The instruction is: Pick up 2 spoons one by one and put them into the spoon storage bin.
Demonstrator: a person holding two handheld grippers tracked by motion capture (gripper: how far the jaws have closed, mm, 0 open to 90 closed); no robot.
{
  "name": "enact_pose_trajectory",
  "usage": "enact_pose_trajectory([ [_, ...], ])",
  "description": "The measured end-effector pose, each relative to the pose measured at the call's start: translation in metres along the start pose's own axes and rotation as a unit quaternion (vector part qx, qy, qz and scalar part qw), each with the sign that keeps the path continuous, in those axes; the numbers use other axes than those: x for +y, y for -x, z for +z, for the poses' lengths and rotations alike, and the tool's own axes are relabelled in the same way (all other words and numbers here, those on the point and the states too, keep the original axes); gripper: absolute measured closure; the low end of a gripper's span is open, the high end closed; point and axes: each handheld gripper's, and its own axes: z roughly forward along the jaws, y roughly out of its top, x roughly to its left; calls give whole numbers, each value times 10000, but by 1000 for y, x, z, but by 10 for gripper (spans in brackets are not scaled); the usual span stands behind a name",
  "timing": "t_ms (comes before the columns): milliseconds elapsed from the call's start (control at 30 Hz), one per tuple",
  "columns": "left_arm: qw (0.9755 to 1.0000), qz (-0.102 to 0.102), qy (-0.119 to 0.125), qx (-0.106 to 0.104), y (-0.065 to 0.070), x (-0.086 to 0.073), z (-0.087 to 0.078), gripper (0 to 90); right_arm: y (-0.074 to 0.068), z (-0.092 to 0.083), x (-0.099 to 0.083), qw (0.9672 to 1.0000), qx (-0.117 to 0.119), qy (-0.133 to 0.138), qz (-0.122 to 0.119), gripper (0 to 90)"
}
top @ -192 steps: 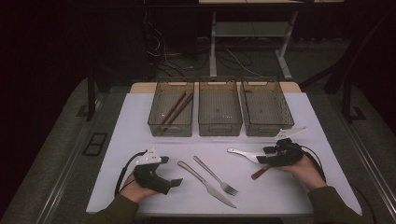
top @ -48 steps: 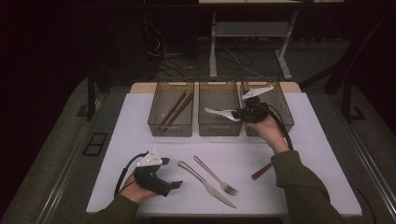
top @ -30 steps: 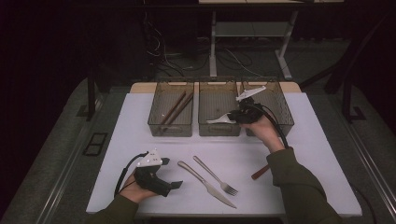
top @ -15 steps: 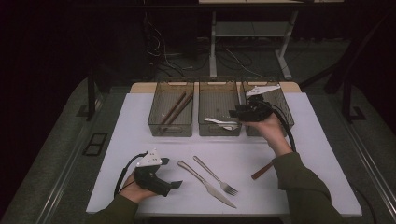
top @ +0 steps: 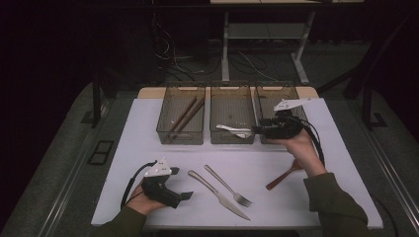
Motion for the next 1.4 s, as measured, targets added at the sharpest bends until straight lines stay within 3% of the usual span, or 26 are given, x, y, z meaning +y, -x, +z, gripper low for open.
enact_pose_trajectory([
  [267,10000,6,15,1,0,0,-1,2,1,-15,-23,9997,139,-197,62,666],
  [733,10000,11,15,7,1,0,-1,2,-7,-38,-70,9978,245,-602,-140,882],
  [967,10000,17,17,5,1,0,-1,2,-13,-45,-86,9968,228,-734,-214,892],
  [1400,10000,14,7,1,1,0,0,2,-13,-54,-121,9932,84,-1152,-122,892],
])
